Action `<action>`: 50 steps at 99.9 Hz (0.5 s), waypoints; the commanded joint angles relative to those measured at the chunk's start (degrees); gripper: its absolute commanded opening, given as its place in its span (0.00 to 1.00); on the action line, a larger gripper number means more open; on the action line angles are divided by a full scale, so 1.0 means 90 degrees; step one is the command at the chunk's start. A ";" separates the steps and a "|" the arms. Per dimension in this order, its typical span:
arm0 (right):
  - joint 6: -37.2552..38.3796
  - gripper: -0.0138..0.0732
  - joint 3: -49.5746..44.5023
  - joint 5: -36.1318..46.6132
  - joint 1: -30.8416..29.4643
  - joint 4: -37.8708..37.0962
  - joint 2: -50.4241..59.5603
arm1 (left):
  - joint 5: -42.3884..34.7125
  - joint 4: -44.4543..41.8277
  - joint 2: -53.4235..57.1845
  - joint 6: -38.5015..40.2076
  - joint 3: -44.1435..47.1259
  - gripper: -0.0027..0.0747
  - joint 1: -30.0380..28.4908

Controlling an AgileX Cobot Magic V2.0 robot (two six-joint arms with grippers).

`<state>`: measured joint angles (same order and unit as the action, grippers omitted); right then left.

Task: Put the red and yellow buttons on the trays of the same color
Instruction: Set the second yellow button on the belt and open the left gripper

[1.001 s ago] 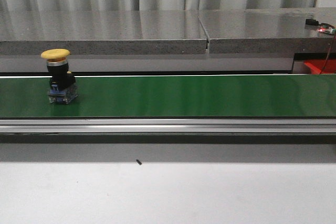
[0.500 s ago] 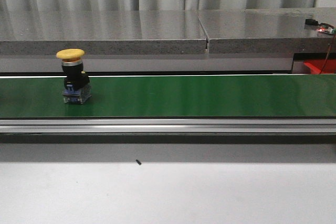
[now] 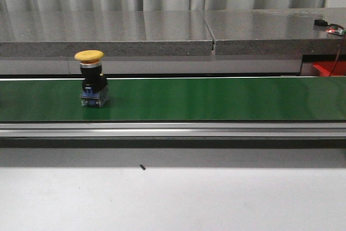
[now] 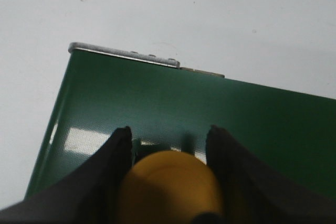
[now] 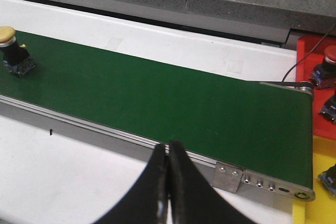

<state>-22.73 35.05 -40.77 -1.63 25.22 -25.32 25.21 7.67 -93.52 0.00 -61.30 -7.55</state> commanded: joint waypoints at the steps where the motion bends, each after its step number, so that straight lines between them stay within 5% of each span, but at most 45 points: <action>1: -0.0025 0.08 0.0147 0.0412 -0.0022 0.0105 -0.0021 | -0.0286 0.0090 0.0124 0.0000 -0.0139 0.01 0.0029; 16: -0.0025 0.08 0.0147 0.0412 -0.0022 0.0105 -0.0021 | -0.0294 0.0090 0.0159 0.0000 -0.0139 0.17 0.0029; 39: -0.0025 0.08 0.0147 0.0412 -0.0022 0.0105 -0.0021 | -0.0345 0.0094 0.0534 0.0000 -0.0151 0.89 0.0029; 50: -0.0025 0.08 0.0147 0.0412 -0.0022 0.0105 -0.0021 | -0.0322 0.0094 0.0829 0.0000 -0.0151 0.93 0.0029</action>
<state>-22.73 35.05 -40.77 -1.63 25.22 -25.32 25.07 8.36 -90.71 0.00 -61.30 -7.50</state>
